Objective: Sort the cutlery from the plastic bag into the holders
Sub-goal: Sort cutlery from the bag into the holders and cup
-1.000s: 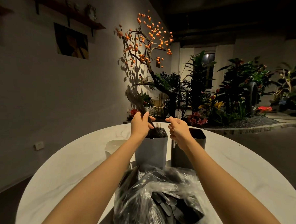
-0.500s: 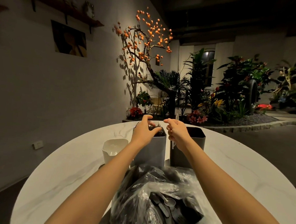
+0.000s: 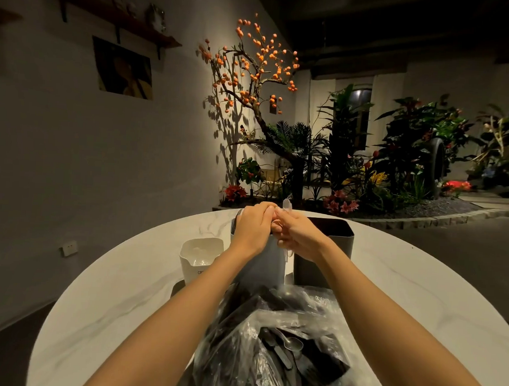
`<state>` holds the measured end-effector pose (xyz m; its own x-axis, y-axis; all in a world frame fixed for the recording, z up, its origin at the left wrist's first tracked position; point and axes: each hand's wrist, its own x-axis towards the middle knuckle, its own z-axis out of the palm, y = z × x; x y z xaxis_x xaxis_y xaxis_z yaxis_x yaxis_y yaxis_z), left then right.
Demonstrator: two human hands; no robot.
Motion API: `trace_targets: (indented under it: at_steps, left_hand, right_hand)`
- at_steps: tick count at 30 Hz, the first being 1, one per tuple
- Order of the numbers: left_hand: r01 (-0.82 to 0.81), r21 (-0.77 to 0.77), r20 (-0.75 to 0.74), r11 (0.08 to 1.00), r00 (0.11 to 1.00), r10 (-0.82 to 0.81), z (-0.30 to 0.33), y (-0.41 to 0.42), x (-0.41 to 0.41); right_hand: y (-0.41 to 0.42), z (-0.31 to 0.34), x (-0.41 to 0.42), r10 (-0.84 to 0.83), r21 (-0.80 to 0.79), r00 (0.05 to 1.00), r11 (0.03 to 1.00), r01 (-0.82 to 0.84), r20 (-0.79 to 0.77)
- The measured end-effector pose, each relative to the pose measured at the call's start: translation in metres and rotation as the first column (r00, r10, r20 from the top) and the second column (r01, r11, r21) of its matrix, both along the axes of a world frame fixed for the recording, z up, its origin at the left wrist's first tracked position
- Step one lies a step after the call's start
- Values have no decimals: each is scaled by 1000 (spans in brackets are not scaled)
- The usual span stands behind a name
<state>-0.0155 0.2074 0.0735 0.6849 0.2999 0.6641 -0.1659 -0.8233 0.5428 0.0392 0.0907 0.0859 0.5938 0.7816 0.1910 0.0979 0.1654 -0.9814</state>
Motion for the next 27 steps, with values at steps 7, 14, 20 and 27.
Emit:
trace_targets:
  at_steps: [7, 14, 20, 27]
  left_hand:
    - [-142, -111, 106, 984, 982, 154, 4, -4, -19]
    - [110, -228, -103, 967, 985, -136, 3, 2, -39]
    - [179, -310, -205, 934, 946, -250, 3, 5, -51]
    - [174, -416, -136, 893, 959, -250, -3, 18, -59]
  right_hand:
    - [15, -2, -6, -15, 81, 998, 997, 20, -66]
    - [25, -3, -21, -107, 66, 994, 992, 109, -32]
    - [31, -1, -31, -92, -53, 993, 994, 96, 75]
    - [38, 0, -34, 11, -105, 994, 995, 0, 110]
